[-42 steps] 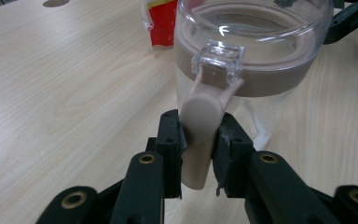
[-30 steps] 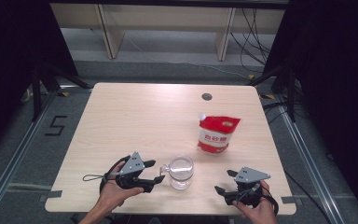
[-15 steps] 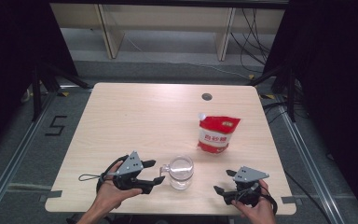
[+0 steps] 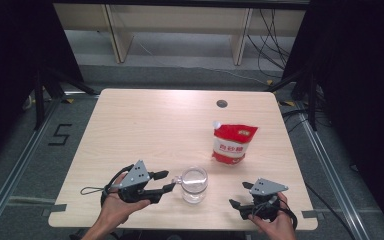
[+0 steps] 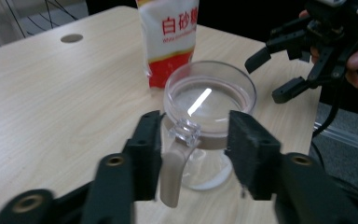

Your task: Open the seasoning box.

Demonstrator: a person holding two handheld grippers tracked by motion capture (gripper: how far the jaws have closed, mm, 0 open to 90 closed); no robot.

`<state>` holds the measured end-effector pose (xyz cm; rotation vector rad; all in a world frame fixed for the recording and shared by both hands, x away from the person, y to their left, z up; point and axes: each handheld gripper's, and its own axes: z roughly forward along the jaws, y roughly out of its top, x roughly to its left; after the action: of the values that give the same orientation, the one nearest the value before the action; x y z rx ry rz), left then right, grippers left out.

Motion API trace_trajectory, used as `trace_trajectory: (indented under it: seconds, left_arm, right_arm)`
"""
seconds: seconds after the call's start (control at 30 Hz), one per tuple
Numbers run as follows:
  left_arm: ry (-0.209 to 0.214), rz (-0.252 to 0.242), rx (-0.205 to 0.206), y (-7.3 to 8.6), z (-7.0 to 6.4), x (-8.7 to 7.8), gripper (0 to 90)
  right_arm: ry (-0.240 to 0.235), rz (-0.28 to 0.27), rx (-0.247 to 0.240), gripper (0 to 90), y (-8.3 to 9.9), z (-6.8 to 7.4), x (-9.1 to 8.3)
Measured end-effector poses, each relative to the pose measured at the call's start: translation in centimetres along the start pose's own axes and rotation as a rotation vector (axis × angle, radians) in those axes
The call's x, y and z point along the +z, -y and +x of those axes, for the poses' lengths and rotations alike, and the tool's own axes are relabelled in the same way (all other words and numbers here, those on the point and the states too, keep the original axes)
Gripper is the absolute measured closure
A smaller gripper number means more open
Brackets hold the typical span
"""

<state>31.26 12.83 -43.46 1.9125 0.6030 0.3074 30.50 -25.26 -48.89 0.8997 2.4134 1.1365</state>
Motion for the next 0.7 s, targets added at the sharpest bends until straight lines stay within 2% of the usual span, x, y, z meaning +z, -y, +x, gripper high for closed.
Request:
trace_trajectory:
  seconds: [0.03, 0.07, 0.1, 0.13, 0.2, 0.23, 0.3, 0.37, 0.4, 0.43, 0.5, 0.6, 0.67, 0.7]
  left_arm:
    - [-0.008, -0.016, 0.003, -0.1, 0.0, -0.1, 57.1]
    - [-0.013, -0.022, 0.019, -0.1, 0.0, -0.2, 69.0]
    - [-0.017, -0.029, 0.022, -0.2, 0.0, -0.2, 69.0]
    - [-0.022, -0.035, 0.028, -0.2, 0.0, -0.2, 76.3]
    - [-0.012, -0.049, 0.024, -0.3, -0.2, 0.0, 81.2]
    - [-0.016, -0.044, 0.022, -0.3, -0.3, 0.0, 81.2]
    - [-0.013, -0.044, 0.035, -0.5, -0.3, 0.2, 84.4]
    - [-0.025, -0.045, 0.029, -0.6, -0.3, 0.5, 86.8]
    - [-0.025, -0.040, 0.035, -0.7, -0.1, 0.7, 86.8]
    - [-0.022, -0.044, 0.020, -0.7, -0.1, 0.9, 87.4]
    - [-0.025, -0.042, 0.017, -0.7, 0.1, 1.3, 88.5]
    - [-0.021, -0.020, 0.012, -0.4, 0.1, 2.0, 88.9]
    - [-0.016, -0.014, 0.006, -0.1, 0.1, 2.3, 89.0]
    - [-0.020, -0.005, 0.018, 0.0, 0.1, 2.5, 89.0]
  right_arm:
    - [0.000, 0.000, 0.000, 24.3, 0.0, 0.0, 0.0]
    - [0.004, -0.009, 0.002, 24.0, 0.0, 0.0, 0.0]
    - [0.004, -0.009, 0.002, 24.0, 0.0, 0.0, 0.0]
    - [-0.004, -0.012, 0.013, 24.0, 0.0, 0.0, -0.1]
    - [-0.001, -0.012, 0.025, 24.0, 0.0, 0.1, -0.2]
    - [-0.007, -0.017, 0.007, 24.0, 0.0, -0.1, -0.1]
    - [-0.006, -0.018, 0.021, 24.0, 0.0, 0.0, -0.2]
    - [-0.009, -0.020, 0.018, 24.1, -0.1, 0.0, -0.1]
    - [-0.006, -0.026, 0.000, 24.1, -0.1, 0.0, -0.1]
    - [-0.020, -0.019, 0.007, 24.3, -0.1, 0.0, 0.0]
    - [-0.019, -0.015, 0.004, 24.5, -0.1, 0.0, 0.0]
    - [-0.032, -0.026, 0.003, 25.6, -0.1, 0.0, 0.1]
    - [-0.018, -0.040, -0.007, 26.0, -0.2, 0.0, 0.0]
    - [-0.028, -0.038, 0.006, 25.9, -0.2, 0.0, 0.0]
